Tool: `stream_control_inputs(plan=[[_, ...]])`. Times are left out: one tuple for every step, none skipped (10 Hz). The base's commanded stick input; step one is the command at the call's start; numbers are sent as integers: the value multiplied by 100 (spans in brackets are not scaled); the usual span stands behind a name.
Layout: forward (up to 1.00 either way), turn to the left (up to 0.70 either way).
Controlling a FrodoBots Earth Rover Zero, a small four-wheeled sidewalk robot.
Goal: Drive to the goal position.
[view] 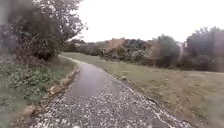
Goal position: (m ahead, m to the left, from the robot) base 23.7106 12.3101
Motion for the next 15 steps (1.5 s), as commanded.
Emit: stream_control_inputs(plan=[[100,32],[100,24],[100,0],[100,0],[100,0],[100,0],[100,0],[100,0],[100,0],[100,0],[100,0],[100,32],[100,16],[100,4],[100,2]])
